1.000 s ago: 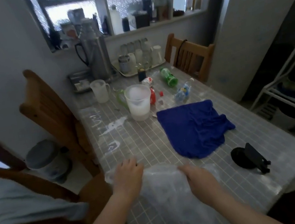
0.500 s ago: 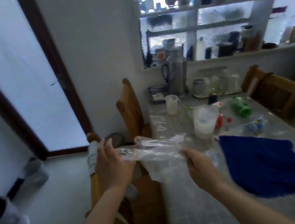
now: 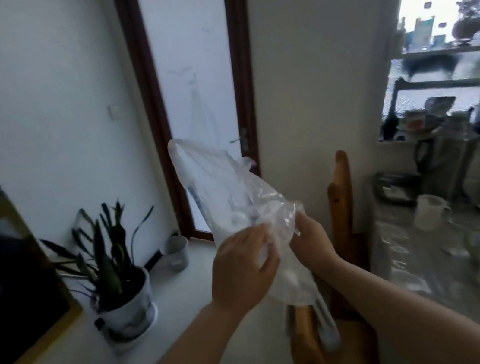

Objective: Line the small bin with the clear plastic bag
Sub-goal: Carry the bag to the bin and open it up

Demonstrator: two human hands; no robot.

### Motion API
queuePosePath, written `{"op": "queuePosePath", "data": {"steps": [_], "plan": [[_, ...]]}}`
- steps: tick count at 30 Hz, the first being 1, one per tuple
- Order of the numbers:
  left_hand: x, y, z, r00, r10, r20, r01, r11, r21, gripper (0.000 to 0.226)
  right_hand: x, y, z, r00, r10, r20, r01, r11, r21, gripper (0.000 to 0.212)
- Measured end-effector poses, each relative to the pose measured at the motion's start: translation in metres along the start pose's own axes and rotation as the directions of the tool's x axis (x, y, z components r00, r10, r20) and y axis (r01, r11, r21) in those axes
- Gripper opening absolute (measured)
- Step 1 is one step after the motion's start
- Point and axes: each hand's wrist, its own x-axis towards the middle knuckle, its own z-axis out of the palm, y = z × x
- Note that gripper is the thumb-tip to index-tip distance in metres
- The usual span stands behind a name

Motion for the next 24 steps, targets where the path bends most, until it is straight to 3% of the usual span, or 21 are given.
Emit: {"op": "queuePosePath", "data": {"steps": [2,6,8,10,12,14,16,19,21,24], "plan": [[-0.006,-0.033,-0.022,0.994,-0.040,0.104,0.039,0.999,0.008,0.036,0.015,-0.014,0.037,0.998,0.018,0.054,-0.022,0.997,0.075,0.025],[-0.014,-0.107,-0.071,0.937,-0.079,0.339,0.095,0.995,-0.031,0.059,0.044,-0.027,0.104,0.992,-0.004,0.127,0.000,1.000,0.025,0.034],[-0.014,-0.138,-0.093,0.957,-0.128,0.260,0.154,0.985,-0.083,0.057,0.059,-0.025,0.131,0.990,0.004,0.141,-0.002,1.000,-0.016,0.033],[-0.008,-0.163,-0.112,0.982,-0.174,0.073,0.182,0.975,-0.124,0.052,0.071,-0.021,0.152,0.987,0.025,0.159,-0.021,0.999,-0.030,0.029],[0.001,-0.188,-0.125,0.987,-0.057,-0.153,0.075,0.990,0.116,0.050,0.080,-0.019,0.169,0.981,0.028,0.193,-0.021,0.999,-0.038,0.027],[0.012,-0.214,-0.131,0.987,0.056,-0.151,0.018,0.894,0.447,0.063,0.086,-0.017,0.183,0.967,0.025,0.254,-0.015,0.999,-0.038,0.029],[0.023,-0.236,-0.133,0.994,-0.113,-0.002,0.091,0.789,0.607,0.061,0.092,-0.013,0.195,0.950,0.042,0.309,-0.042,0.999,-0.005,0.030],[0.027,-0.265,-0.127,0.873,-0.463,0.151,0.281,0.732,0.621,0.021,0.107,-0.002,0.211,0.932,0.090,0.350,-0.097,0.995,0.001,0.026],[0.026,-0.285,-0.120,0.833,-0.521,0.187,0.332,0.740,0.585,0.014,0.122,0.013,0.216,0.882,0.170,0.440,-0.122,0.983,-0.136,0.025],[0.029,-0.313,-0.105,0.836,-0.516,0.189,0.313,0.729,0.608,0.016,0.155,0.036,0.216,0.749,0.346,0.566,-0.266,0.938,-0.221,0.056]]}}
